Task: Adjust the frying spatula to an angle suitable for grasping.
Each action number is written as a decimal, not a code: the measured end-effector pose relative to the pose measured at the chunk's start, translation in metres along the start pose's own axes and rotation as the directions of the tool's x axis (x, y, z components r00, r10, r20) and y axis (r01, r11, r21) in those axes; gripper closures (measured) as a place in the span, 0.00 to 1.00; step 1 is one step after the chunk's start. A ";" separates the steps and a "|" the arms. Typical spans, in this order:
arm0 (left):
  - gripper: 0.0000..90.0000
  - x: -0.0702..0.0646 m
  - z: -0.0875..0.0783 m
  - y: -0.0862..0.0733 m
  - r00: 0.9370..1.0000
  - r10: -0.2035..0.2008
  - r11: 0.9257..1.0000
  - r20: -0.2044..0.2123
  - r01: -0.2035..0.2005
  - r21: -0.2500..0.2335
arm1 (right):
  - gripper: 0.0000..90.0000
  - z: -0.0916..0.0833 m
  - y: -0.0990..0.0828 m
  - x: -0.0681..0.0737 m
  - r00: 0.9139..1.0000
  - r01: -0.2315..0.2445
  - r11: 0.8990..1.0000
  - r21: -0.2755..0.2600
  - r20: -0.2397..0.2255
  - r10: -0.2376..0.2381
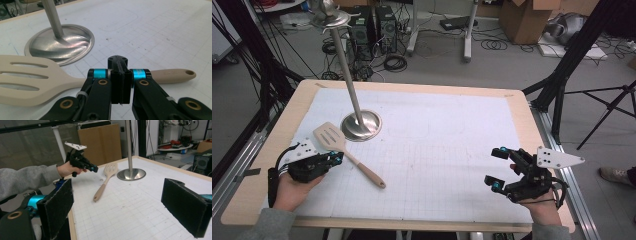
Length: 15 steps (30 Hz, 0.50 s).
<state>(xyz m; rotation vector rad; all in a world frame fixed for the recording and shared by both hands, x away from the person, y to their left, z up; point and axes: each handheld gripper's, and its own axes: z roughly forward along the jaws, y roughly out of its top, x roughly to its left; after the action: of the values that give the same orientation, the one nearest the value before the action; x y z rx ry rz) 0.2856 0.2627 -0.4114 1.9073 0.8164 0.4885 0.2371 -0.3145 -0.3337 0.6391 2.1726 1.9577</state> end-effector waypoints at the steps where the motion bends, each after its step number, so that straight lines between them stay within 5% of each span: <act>1: 1.00 0.000 0.002 0.000 1.000 0.004 1.000 0.004 -0.004 0.009 | 0.11 0.000 0.000 0.000 1.000 -0.003 1.000 -0.001 0.001 0.003; 15: 1.00 0.006 0.024 0.002 1.000 0.002 0.999 0.003 -0.002 0.036 | 0.11 0.001 -0.004 -0.002 1.000 -0.016 1.000 0.013 -0.002 0.016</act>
<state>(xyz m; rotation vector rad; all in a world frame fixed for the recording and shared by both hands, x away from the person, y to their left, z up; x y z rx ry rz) 0.3062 0.2516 -0.4208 1.9411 0.8264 0.4745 0.2383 -0.3143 -0.3376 0.6584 2.1905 1.9544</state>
